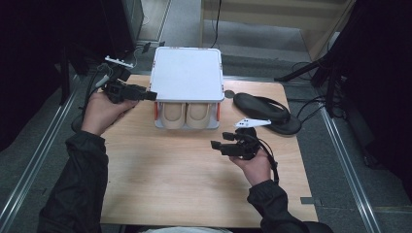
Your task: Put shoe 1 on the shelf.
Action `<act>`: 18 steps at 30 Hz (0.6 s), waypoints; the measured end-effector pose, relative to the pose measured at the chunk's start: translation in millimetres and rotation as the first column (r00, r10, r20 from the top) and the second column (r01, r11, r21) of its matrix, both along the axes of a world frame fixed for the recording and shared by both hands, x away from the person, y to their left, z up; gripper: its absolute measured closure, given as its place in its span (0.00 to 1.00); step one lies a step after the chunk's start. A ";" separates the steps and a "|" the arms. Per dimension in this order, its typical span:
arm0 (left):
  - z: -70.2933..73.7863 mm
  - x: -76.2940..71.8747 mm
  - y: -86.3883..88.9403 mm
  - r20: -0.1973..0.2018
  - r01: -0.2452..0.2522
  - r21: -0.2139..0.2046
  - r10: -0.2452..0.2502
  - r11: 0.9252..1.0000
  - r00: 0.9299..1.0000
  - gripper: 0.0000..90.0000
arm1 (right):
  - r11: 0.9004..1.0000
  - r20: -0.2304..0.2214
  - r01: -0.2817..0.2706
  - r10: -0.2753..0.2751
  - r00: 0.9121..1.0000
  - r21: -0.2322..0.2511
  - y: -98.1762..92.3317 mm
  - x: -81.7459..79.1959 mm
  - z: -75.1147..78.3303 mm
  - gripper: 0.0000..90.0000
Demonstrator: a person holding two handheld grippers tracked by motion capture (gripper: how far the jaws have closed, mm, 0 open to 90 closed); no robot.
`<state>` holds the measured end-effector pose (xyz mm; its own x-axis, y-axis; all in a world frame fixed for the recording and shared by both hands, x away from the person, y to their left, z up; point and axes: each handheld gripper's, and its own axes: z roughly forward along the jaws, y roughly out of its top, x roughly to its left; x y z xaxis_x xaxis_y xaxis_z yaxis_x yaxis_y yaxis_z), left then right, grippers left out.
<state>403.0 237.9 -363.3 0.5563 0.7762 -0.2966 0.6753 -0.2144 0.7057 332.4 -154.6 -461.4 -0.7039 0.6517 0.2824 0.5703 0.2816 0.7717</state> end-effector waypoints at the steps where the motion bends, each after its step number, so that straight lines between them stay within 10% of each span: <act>1: -0.1 -2.4 3.1 0.003 -0.008 -0.001 0.008 1.000 1.000 0.41 | 1.000 0.004 0.000 0.000 1.000 -0.001 -0.7 -1.5 0.1 0.39; 18: -25.5 -23.2 36.5 0.018 -0.154 0.017 0.154 0.988 0.988 0.43 | 0.999 0.006 0.023 -0.023 1.000 0.025 -30.2 -19.3 -3.9 0.38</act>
